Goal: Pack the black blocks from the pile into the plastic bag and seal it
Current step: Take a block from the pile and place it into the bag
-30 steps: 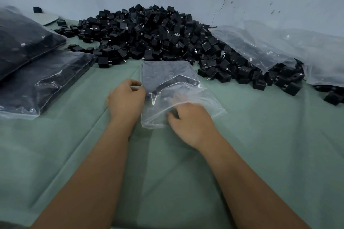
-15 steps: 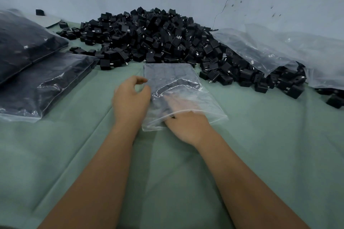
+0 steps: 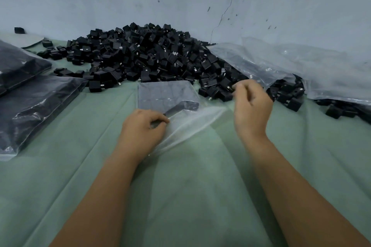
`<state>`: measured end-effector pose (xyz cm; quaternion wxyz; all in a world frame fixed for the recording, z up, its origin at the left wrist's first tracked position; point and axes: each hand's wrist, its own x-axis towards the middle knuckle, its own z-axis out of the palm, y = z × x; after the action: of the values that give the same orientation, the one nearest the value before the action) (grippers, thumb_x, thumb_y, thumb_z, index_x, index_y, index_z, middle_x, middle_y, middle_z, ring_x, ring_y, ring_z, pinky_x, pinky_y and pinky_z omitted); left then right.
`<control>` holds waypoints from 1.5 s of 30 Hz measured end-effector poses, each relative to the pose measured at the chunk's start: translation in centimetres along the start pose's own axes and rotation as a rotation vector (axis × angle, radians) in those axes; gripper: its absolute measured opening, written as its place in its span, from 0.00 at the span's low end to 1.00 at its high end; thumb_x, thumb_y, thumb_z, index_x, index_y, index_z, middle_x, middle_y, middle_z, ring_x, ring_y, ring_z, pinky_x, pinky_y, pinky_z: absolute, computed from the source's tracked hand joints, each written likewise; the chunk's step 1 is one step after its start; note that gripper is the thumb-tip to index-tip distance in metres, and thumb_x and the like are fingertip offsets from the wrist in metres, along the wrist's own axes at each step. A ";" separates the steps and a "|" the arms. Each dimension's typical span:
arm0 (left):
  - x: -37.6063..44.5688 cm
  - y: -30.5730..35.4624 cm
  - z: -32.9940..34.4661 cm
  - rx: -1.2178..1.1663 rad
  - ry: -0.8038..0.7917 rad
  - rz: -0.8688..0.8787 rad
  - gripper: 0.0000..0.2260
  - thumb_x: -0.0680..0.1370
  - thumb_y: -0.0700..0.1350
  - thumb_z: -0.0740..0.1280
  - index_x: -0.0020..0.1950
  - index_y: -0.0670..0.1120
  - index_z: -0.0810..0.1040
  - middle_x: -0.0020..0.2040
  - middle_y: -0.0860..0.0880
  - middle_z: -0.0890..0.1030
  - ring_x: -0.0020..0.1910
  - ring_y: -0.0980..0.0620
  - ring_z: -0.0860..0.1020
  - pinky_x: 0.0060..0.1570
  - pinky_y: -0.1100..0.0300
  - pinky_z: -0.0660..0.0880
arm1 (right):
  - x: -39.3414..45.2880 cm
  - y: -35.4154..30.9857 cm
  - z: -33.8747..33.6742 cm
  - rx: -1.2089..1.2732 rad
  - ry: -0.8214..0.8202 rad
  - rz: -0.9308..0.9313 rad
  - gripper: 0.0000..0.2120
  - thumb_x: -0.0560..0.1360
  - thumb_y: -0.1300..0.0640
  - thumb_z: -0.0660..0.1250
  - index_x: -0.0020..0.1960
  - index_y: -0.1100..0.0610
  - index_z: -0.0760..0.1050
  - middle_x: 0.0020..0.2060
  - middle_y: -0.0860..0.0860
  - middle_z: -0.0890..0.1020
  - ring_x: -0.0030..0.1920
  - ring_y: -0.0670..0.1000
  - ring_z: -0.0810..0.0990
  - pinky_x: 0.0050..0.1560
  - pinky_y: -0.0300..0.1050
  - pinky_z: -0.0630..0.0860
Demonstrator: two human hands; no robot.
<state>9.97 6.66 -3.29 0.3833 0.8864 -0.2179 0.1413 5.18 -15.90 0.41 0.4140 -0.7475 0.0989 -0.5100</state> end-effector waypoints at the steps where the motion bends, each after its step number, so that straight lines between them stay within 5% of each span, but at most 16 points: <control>1: 0.0 0.0 0.0 0.013 0.004 0.004 0.07 0.75 0.42 0.70 0.48 0.52 0.86 0.40 0.62 0.79 0.52 0.51 0.74 0.55 0.57 0.70 | 1.6 1.6 -0.3 -0.032 0.097 0.125 0.08 0.74 0.60 0.61 0.41 0.54 0.77 0.41 0.52 0.80 0.41 0.49 0.75 0.43 0.42 0.71; 3: 0.1 0.1 0.1 0.042 0.000 0.016 0.07 0.74 0.41 0.70 0.47 0.52 0.86 0.42 0.58 0.82 0.52 0.50 0.75 0.56 0.55 0.71 | 4.2 5.3 -1.5 -0.195 0.170 0.344 0.10 0.74 0.60 0.60 0.49 0.55 0.79 0.53 0.55 0.79 0.51 0.52 0.76 0.48 0.39 0.69; 6: 0.4 0.1 0.2 -0.021 0.018 -0.036 0.10 0.74 0.39 0.68 0.44 0.54 0.85 0.42 0.59 0.81 0.53 0.51 0.75 0.57 0.56 0.71 | 5.8 9.7 -2.6 -0.521 -0.026 0.651 0.19 0.75 0.56 0.58 0.64 0.57 0.74 0.64 0.59 0.72 0.62 0.61 0.71 0.62 0.49 0.69; 11: 0.7 -0.3 0.2 -0.170 0.001 -0.167 0.12 0.76 0.39 0.66 0.42 0.57 0.83 0.47 0.54 0.82 0.55 0.52 0.76 0.59 0.53 0.73 | 7.0 9.4 0.5 -0.535 -0.333 0.669 0.20 0.71 0.52 0.62 0.61 0.57 0.72 0.59 0.58 0.76 0.58 0.62 0.74 0.59 0.55 0.73; 15: 1.0 -0.4 0.3 -0.181 -0.012 -0.187 0.12 0.76 0.40 0.65 0.43 0.56 0.84 0.46 0.55 0.83 0.54 0.52 0.77 0.58 0.52 0.74 | 5.6 8.7 3.3 -0.635 -0.450 0.531 0.31 0.71 0.54 0.64 0.72 0.60 0.64 0.64 0.58 0.73 0.62 0.60 0.73 0.59 0.53 0.74; 18: 1.1 -0.6 0.4 -0.180 -0.016 -0.188 0.12 0.77 0.41 0.65 0.43 0.56 0.84 0.47 0.55 0.83 0.53 0.53 0.78 0.56 0.53 0.75 | 4.0 8.5 2.8 -0.471 -0.446 0.439 0.18 0.69 0.60 0.62 0.58 0.53 0.78 0.46 0.53 0.81 0.45 0.56 0.79 0.41 0.46 0.73; 23: 1.0 -0.4 0.3 -0.126 -0.013 -0.147 0.11 0.77 0.40 0.65 0.43 0.54 0.84 0.45 0.55 0.82 0.52 0.51 0.77 0.55 0.51 0.75 | 2.4 8.0 0.7 -0.213 -0.357 0.444 0.26 0.71 0.70 0.67 0.66 0.54 0.75 0.58 0.47 0.79 0.55 0.46 0.77 0.57 0.37 0.71; 28: 1.0 0.1 0.4 -0.094 0.010 -0.163 0.10 0.76 0.41 0.66 0.42 0.55 0.83 0.44 0.51 0.83 0.50 0.49 0.77 0.56 0.50 0.75 | 0.2 6.2 -0.2 0.029 -0.216 0.494 0.19 0.69 0.66 0.74 0.55 0.50 0.80 0.44 0.41 0.82 0.45 0.37 0.81 0.46 0.28 0.73; 32: 0.6 0.8 0.2 -0.059 0.022 -0.133 0.08 0.76 0.41 0.67 0.43 0.53 0.84 0.41 0.52 0.83 0.50 0.47 0.78 0.56 0.51 0.74 | -1.6 4.2 -0.5 0.106 -0.109 0.444 0.15 0.70 0.63 0.73 0.52 0.47 0.79 0.52 0.50 0.83 0.51 0.45 0.81 0.53 0.37 0.76; 36: -0.3 1.6 -0.1 -0.005 0.016 0.071 0.05 0.72 0.52 0.68 0.42 0.55 0.83 0.37 0.61 0.79 0.48 0.52 0.75 0.56 0.53 0.72 | -3.5 1.8 0.1 0.065 -0.051 0.347 0.14 0.71 0.57 0.71 0.56 0.49 0.78 0.50 0.47 0.79 0.43 0.39 0.77 0.45 0.31 0.73; 40: -0.9 1.7 -0.4 -0.193 -0.104 0.105 0.07 0.70 0.54 0.76 0.44 0.61 0.80 0.43 0.60 0.80 0.51 0.61 0.73 0.52 0.61 0.71 | -5.3 -1.2 0.7 0.093 -0.140 0.119 0.10 0.73 0.49 0.65 0.54 0.44 0.70 0.43 0.42 0.76 0.41 0.41 0.76 0.42 0.33 0.71; 43: -1.0 1.8 -0.8 -0.103 -0.328 0.105 0.19 0.64 0.61 0.78 0.51 0.68 0.76 0.48 0.62 0.78 0.56 0.59 0.68 0.55 0.61 0.67 | -6.4 -2.5 1.2 0.024 -0.280 -0.152 0.10 0.77 0.48 0.59 0.50 0.54 0.72 0.41 0.46 0.77 0.42 0.47 0.75 0.42 0.40 0.71; 45: -0.9 1.7 -0.8 -0.060 -0.376 0.103 0.17 0.65 0.58 0.79 0.49 0.70 0.76 0.48 0.66 0.77 0.56 0.61 0.67 0.53 0.67 0.66 | -6.8 -3.1 1.3 -0.038 -0.352 -0.226 0.16 0.78 0.46 0.55 0.48 0.58 0.73 0.38 0.48 0.76 0.39 0.49 0.74 0.39 0.45 0.72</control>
<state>8.33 6.46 -2.10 0.3542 0.8731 -0.3347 -0.0138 2.31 -9.36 -2.23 0.3511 -0.8390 -0.0498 -0.4127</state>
